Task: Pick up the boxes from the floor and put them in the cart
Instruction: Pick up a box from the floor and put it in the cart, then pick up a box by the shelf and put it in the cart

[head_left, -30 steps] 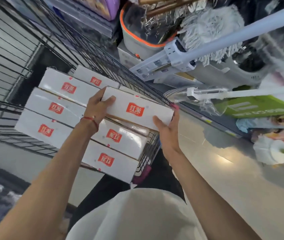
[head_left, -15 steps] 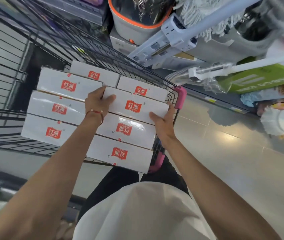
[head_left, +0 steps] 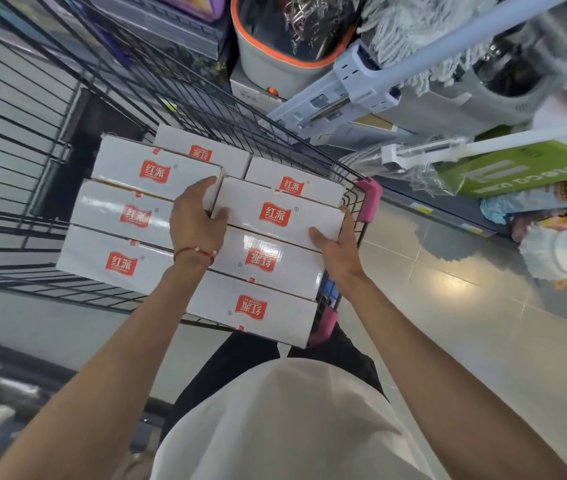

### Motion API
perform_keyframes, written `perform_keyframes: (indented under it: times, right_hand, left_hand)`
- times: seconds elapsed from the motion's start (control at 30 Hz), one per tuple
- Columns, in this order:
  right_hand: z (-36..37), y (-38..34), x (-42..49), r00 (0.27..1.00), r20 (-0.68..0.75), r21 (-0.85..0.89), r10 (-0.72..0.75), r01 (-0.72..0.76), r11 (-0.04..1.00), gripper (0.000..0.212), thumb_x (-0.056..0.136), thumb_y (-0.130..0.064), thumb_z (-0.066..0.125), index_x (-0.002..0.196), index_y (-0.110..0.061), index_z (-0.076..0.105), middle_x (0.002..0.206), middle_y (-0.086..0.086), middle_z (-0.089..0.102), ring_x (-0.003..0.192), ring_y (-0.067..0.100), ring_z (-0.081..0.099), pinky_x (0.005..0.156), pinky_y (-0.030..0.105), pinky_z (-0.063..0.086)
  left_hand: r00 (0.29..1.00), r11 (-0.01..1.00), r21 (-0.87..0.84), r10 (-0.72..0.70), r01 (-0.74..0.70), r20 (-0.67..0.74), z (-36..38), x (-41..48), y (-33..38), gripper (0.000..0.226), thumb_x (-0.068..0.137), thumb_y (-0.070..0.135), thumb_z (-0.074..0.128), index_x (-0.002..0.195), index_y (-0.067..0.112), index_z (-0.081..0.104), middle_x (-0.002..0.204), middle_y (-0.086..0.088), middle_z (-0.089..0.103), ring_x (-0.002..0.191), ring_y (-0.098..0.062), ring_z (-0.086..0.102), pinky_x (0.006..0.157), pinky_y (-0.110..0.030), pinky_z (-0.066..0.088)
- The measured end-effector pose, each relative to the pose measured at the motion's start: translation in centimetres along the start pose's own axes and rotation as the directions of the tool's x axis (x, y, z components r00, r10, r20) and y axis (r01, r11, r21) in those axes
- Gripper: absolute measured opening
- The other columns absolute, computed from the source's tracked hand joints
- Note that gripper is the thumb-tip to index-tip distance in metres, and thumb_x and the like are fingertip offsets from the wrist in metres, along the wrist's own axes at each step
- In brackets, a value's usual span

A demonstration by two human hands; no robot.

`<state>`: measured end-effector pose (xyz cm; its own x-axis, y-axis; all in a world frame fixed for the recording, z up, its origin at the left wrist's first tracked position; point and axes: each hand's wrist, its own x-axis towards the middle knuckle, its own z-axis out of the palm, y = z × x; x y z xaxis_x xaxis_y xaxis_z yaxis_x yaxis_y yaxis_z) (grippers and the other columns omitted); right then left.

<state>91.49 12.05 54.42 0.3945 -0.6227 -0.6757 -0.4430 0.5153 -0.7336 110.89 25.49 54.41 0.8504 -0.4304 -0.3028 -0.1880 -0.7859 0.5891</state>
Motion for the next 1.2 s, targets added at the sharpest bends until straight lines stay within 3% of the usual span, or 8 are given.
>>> perform_keyframes:
  times: [0.1, 0.17, 0.37, 0.6, 0.8, 0.93, 1.07, 1.2]
  right_hand:
    - [0.3, 0.0, -0.2, 1.000, -0.004, -0.062, 0.014, -0.014, 0.998, 0.074, 0.101, -0.008, 0.064, 0.160, -0.028, 0.023, 0.146, 0.002, 0.059, 0.131, 0.020, 0.060, 0.111, 0.045, 0.051]
    - [0.6, -0.1, -0.3, 1.000, 0.001, -0.105, 0.019, -0.019, 0.994, 0.077, 0.102, -0.011, 0.063, 0.162, -0.028, 0.016, 0.148, 0.001, 0.056, 0.133, 0.019, 0.057, 0.114, 0.045, 0.047]
    - [0.5, -0.3, -0.6, 0.998, 0.044, -0.136, 0.045, -0.039, 0.990, 0.072, 0.104, -0.015, 0.060, 0.161, -0.028, 0.016, 0.145, -0.003, 0.055, 0.122, 0.011, 0.060, 0.106, 0.031, 0.052]
    - [-0.7, 0.5, -3.0, 0.993, -0.118, -0.046, 0.023, -0.028, 0.999, 0.036, 0.102, -0.006, 0.058, 0.137, -0.014, 0.062, 0.132, 0.004, 0.069, 0.122, 0.022, 0.066, 0.111, 0.045, 0.050]
    - [-3.3, 2.4, -7.5, 0.976, -0.218, 0.146, 0.005, 0.028, 0.989, 0.027, 0.102, -0.006, 0.062, 0.129, -0.002, 0.066, 0.135, 0.015, 0.067, 0.124, 0.031, 0.064, 0.111, 0.046, 0.050]
    - [-6.7, 4.0, -11.8, 0.964, -0.265, 0.205, -0.020, 0.077, 0.976, 0.017, 0.101, -0.004, 0.060, 0.112, -0.013, 0.071, 0.124, 0.010, 0.069, 0.103, 0.013, 0.069, 0.085, 0.019, 0.056]
    - [-10.9, 6.5, -16.1, 0.934, -0.356, 0.268, -0.017, 0.119, 0.956, 0.026, 0.101, 0.002, 0.056, 0.125, -0.001, 0.066, 0.118, 0.015, 0.070, 0.106, 0.023, 0.064, 0.107, 0.040, 0.049]
    - [-15.6, 9.7, -21.1, 0.901, -0.433, 0.369, 0.026, 0.151, 0.917, 0.027, 0.100, 0.002, 0.058, 0.126, 0.001, 0.066, 0.099, -0.003, 0.068, 0.101, 0.020, 0.063, 0.109, 0.043, 0.048]
  left_hand:
    - [0.986, 0.984, 0.178, -0.013, -0.017, 0.166, 0.9, -0.1, -1.0, 0.074, 0.093, 0.037, 0.066, 0.155, 0.015, 0.031, 0.165, -0.007, 0.024, 0.152, -0.029, 0.021, 0.121, -0.047, 0.026]
    - [0.978, 0.963, 0.264, -0.001, -0.055, 0.206, 1.4, -0.4, -1.6, 0.079, 0.095, 0.040, 0.062, 0.158, 0.015, 0.021, 0.168, -0.007, 0.010, 0.155, -0.028, 0.007, 0.124, -0.048, 0.017]
    - [0.971, 0.948, 0.312, -0.006, -0.070, 0.239, 1.4, -0.7, -1.7, 0.077, 0.099, 0.041, 0.054, 0.160, 0.017, 0.013, 0.169, -0.006, 0.002, 0.155, -0.027, 0.000, 0.125, -0.048, 0.014]
    - [0.956, 0.971, 0.234, -0.028, -0.043, 0.292, 1.1, -3.3, 0.0, 0.071, 0.100, 0.033, 0.052, 0.159, 0.015, 0.016, 0.168, -0.007, 0.006, 0.155, -0.028, 0.003, 0.125, -0.050, 0.014]
    - [0.957, 0.986, 0.128, 0.067, -0.107, 0.281, 2.2, -9.2, 1.6, 0.065, 0.101, 0.030, 0.052, 0.157, 0.017, 0.024, 0.168, -0.005, 0.013, 0.155, -0.026, 0.007, 0.125, -0.046, 0.015]
    - [0.959, 0.989, 0.022, 0.134, -0.144, 0.250, 3.6, -13.9, 3.4, 0.058, 0.100, 0.025, 0.055, 0.154, 0.015, 0.035, 0.164, -0.006, 0.025, 0.152, -0.026, 0.020, 0.124, -0.044, 0.021]
    - [0.940, 0.968, -0.050, 0.251, -0.246, 0.230, 5.1, -19.5, 5.3, 0.050, 0.098, 0.015, 0.057, 0.147, 0.009, 0.046, 0.157, -0.012, 0.037, 0.148, -0.026, 0.029, 0.121, -0.033, 0.021]
    - [0.883, 0.934, -0.082, 0.356, -0.348, 0.306, 7.3, -25.5, 7.7, 0.047, 0.096, 0.010, 0.058, 0.142, 0.008, 0.050, 0.147, -0.013, 0.046, 0.137, -0.027, 0.043, 0.113, -0.027, 0.028]
